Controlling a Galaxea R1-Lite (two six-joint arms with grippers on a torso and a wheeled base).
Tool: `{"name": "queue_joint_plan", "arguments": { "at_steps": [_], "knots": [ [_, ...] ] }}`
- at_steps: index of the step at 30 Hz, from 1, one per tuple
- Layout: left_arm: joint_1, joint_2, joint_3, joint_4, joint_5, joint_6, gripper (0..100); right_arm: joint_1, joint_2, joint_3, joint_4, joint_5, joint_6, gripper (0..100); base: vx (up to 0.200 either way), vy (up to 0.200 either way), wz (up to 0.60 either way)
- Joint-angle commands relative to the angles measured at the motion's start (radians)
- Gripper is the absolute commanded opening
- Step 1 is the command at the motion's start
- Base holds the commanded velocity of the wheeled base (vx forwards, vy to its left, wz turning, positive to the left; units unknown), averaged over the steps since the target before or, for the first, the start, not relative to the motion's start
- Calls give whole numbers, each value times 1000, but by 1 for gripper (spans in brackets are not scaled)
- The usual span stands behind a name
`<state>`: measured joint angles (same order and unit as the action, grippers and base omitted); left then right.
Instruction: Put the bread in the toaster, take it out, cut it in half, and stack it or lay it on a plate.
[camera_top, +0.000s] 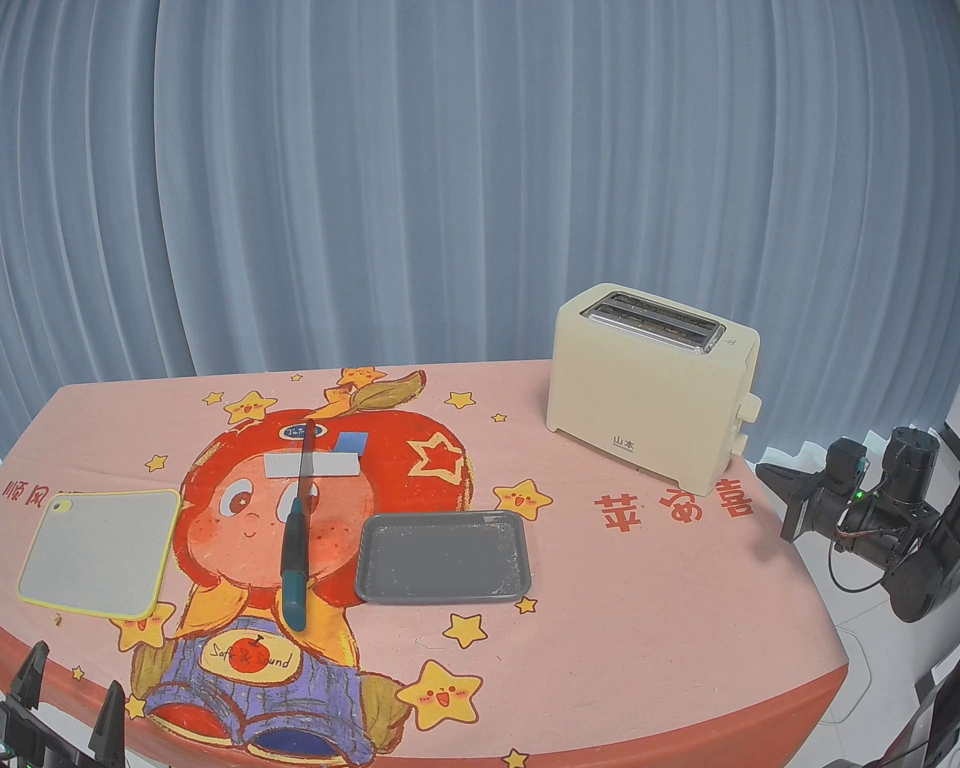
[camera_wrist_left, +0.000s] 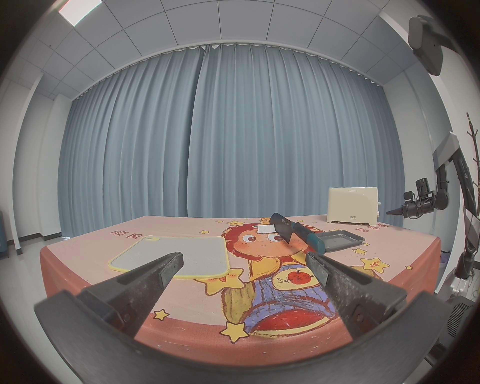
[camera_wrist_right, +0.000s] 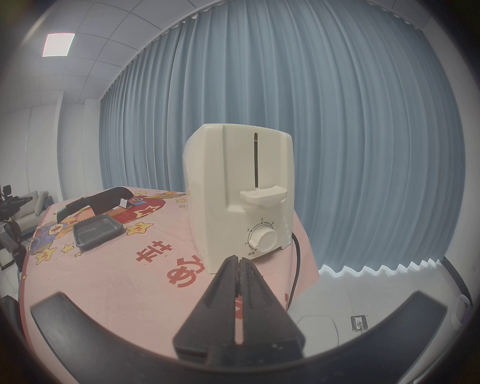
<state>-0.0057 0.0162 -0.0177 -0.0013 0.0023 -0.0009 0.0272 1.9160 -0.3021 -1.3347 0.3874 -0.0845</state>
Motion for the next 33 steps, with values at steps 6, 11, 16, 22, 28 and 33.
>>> {"name": "queue_joint_plan", "arguments": {
  "at_steps": [6,11,16,22,28,33],
  "knots": [
    [1,-1,18,0,1,-1,100,-4,0,-6,0,1,2,0,0,0,0],
    [0,-2,18,0,1,-1,100,-4,-2,-6,0,2,2,0,0,0,0],
    [1,-2,18,0,1,-1,100,0,0,-11,0,2,2,0,0,0,0],
    [0,-2,18,0,1,-1,100,-3,14,-25,0,2,3,0,0,0,0],
    [0,-2,18,0,1,-1,100,-4,21,-31,-3,2,5,0,0,0,0],
    [0,-2,18,0,1,-1,100,-4,26,-58,-3,-4,6,0,0,0,0]
  ]
}}
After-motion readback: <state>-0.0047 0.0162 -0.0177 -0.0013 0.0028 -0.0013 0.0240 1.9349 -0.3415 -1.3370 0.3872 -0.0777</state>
